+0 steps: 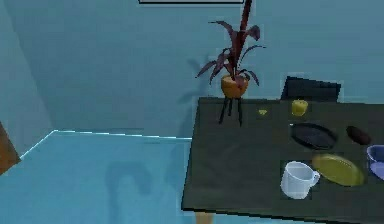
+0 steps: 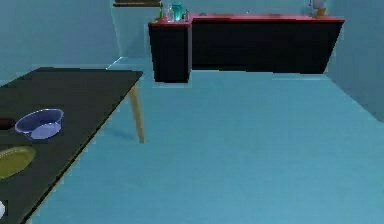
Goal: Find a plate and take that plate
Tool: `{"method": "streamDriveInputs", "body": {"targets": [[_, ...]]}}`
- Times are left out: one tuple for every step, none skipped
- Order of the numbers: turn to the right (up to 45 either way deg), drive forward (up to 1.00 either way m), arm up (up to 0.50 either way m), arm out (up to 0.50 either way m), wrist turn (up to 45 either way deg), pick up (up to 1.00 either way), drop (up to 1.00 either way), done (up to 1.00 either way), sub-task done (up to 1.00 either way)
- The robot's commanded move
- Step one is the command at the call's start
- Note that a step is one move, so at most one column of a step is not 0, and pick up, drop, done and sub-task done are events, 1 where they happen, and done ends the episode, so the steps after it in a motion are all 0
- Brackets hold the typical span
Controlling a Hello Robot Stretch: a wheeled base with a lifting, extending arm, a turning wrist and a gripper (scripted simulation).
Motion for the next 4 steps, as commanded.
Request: {"method": "streamDriveInputs", "body": {"targets": [[24.0,0.00,0.00,0.00,0.0,0.00,0.00,0.00,0.00],[0.0,0.30,0.00,0.00,0.0,0.00,0.00,0.00,0.00],[-45.0,0.00,0.00,0.00,0.0,0.00,0.00,0.00,0.00],[-18.0,0.00,0.00,0.00,0.0,0.00,0.00,0.00,0.00]]}}
